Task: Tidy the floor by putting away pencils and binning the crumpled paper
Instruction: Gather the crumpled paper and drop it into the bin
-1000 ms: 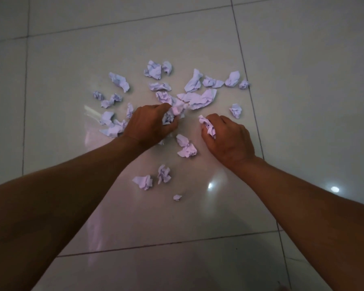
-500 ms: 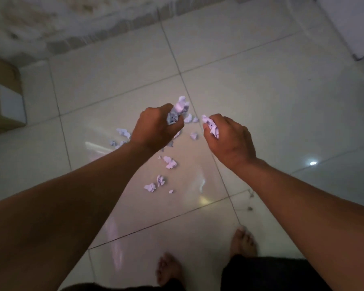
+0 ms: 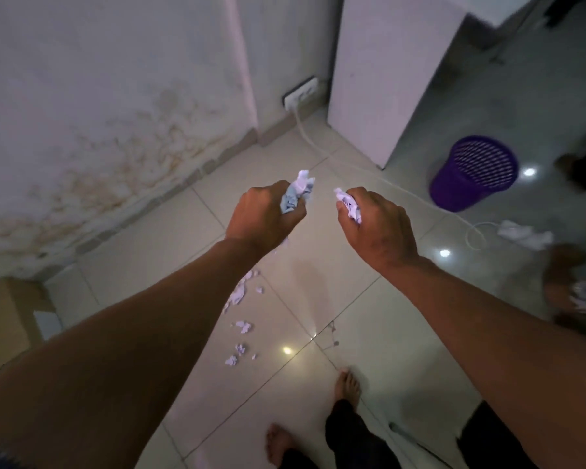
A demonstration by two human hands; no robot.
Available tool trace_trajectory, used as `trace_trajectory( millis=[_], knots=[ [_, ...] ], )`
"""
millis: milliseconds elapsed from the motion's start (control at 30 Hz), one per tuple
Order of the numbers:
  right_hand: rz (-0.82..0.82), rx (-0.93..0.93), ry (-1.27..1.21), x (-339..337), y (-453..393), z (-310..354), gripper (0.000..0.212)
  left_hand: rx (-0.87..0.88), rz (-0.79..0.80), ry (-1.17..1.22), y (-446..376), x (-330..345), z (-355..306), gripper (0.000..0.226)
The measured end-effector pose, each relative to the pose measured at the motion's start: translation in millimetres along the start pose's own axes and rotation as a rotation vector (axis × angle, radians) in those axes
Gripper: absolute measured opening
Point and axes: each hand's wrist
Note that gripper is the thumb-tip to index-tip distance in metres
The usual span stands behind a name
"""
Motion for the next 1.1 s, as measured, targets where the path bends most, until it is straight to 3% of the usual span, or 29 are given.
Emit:
trace_trajectory(
  millis=[100,200,433,900,1100],
  knots=[
    [-0.065,0.033,0.034,-73,-20,-14,0.031,0.051,0.030,0.028,-12,-30,-76,0.027],
    [-0.125,0.083,0.065,-126,-32,-27,0.023,0.103,0.032,0.055,-25,-42,-130,0.027],
    [-0.218,0.184,0.094,-218,-41,-75,0.017,0.181,0.030,0.010,-56,-41,-236,0.027],
    [-0.255,0.432,0.185,-256,-73,-221,0.021,0.377,0.213,0.048,-174,68,-348,0.021],
    [-0.292,0.543,0.208,-259,-103,-290,0.034,0.437,0.320,0.076,-247,112,-402,0.029]
  ],
)
Point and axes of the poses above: each hand's wrist, its own y-axis away from the middle knuckle, its own x-axis out of the palm, z = x × y, and after that the axes turned 9 degrees about -x, right-handed
